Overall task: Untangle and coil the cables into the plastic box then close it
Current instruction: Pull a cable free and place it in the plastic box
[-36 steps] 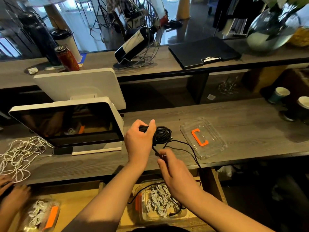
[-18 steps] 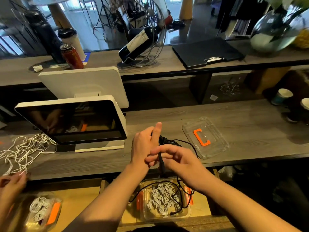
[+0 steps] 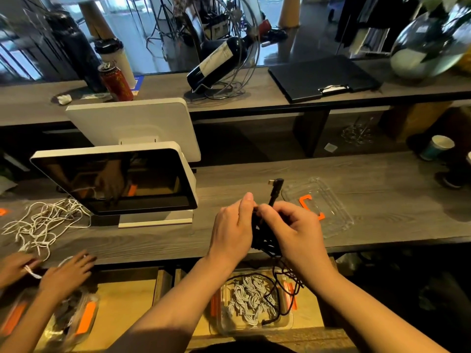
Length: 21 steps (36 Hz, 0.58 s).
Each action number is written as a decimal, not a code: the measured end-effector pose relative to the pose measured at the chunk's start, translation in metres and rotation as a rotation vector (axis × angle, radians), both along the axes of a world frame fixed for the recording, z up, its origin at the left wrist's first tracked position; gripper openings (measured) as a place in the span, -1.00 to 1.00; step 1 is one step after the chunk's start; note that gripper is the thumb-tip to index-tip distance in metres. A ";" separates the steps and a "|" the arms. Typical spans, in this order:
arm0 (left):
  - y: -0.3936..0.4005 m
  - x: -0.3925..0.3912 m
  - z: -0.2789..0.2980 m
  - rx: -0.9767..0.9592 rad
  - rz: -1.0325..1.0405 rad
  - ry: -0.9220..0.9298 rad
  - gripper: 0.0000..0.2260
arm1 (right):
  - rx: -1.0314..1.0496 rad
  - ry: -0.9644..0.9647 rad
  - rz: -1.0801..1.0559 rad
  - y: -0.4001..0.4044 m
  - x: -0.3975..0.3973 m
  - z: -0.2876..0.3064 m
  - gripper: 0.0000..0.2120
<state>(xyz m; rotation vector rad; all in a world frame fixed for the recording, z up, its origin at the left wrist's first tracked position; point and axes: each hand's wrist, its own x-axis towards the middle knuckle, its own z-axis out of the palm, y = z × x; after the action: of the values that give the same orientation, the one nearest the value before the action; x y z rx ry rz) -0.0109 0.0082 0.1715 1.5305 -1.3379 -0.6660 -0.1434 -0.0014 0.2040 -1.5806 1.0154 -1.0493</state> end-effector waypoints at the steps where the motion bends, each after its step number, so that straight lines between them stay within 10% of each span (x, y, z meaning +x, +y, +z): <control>1: 0.000 0.001 -0.001 -0.002 0.002 -0.008 -0.45 | 0.036 -0.023 -0.029 0.000 0.000 0.000 -0.73; 21: -0.002 0.002 0.010 -0.528 -0.167 -0.155 -0.59 | 0.399 -0.243 -0.131 -0.004 -0.014 0.026 -0.90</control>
<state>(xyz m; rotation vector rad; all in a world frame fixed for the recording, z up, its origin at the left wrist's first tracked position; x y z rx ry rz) -0.0085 0.0062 0.1816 1.0665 -1.6160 -0.2612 -0.1576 -0.0059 0.2296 -1.0506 1.0905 -1.0225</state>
